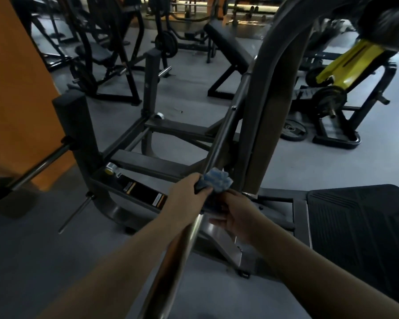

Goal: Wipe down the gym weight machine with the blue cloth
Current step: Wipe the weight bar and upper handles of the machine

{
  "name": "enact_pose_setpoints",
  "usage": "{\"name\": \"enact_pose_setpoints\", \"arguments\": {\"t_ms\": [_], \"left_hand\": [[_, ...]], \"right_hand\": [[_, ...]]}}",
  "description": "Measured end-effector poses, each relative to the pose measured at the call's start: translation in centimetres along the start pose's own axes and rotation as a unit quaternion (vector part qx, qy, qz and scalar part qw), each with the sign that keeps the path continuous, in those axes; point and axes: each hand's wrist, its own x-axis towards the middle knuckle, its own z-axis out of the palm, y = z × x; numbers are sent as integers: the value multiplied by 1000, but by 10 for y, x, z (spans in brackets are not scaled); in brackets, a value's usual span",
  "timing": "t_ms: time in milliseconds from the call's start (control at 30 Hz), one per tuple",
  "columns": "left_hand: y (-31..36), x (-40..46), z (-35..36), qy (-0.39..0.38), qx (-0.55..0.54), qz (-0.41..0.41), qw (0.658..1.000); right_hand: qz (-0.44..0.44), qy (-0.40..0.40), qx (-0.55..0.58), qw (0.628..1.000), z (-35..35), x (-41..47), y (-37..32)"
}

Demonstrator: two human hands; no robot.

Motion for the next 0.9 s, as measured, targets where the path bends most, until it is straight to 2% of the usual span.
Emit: {"name": "enact_pose_setpoints", "arguments": {"t_ms": [267, 400, 533, 700, 833, 900], "left_hand": [[32, 0, 5, -22, -57, 42, 997], [51, 9, 7, -20, -102, 50, 993], [75, 23, 1, 3, -118, 96, 988], [110, 50, -16, 30, -158, 143, 977], [139, 79, -27, 77, -179, 172, 966], [157, 96, -34, 95, -179, 180, 963]], "right_hand": [[-62, 65, 66, 994, -12, -24, -14], [-129, 105, 3, 986, -21, -32, -33], [-211, 165, -77, 960, -28, -37, -66], [-321, 211, -200, 901, -38, -41, -119], [-391, 255, -338, 817, -43, -46, -177], [-433, 278, -400, 759, -44, -49, -211]]}}
